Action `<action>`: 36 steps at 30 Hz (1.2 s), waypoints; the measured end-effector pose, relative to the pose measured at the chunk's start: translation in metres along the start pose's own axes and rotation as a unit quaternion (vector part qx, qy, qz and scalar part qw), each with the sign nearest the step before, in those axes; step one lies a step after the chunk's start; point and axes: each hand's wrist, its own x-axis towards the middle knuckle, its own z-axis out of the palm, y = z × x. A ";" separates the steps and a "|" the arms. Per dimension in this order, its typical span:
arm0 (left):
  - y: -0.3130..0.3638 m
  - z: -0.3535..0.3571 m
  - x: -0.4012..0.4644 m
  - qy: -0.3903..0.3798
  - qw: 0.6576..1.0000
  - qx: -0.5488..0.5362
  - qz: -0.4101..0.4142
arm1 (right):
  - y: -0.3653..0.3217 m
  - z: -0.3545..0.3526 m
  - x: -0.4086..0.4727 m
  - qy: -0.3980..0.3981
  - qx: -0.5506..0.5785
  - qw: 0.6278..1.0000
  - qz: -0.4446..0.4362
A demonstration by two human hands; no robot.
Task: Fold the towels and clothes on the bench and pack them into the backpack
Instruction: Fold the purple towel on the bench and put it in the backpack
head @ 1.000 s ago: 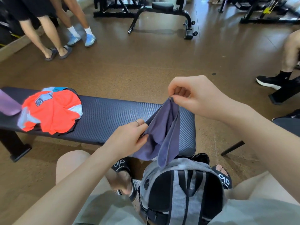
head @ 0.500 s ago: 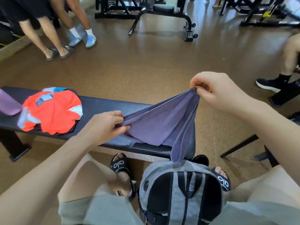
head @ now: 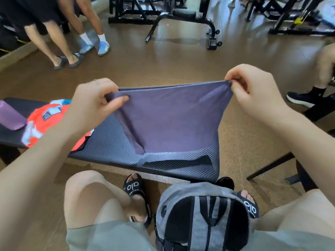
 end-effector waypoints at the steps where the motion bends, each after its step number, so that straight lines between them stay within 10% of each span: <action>1: -0.002 -0.002 0.004 0.006 1.000 -0.002 -0.013 | -0.001 0.001 0.002 0.005 -0.007 1.000 -0.004; 11: -0.014 0.004 -0.009 -0.082 0.996 0.016 0.015 | -0.012 0.007 -0.004 -0.099 0.104 0.974 0.177; 21: 0.001 0.017 -0.029 -0.055 0.970 -0.195 -0.135 | -0.002 0.011 -0.015 -0.104 0.122 0.970 0.183; 36: 0.001 0.027 -0.032 -0.037 0.950 -0.231 -0.207 | 0.002 0.024 -0.020 -0.081 0.182 0.945 0.261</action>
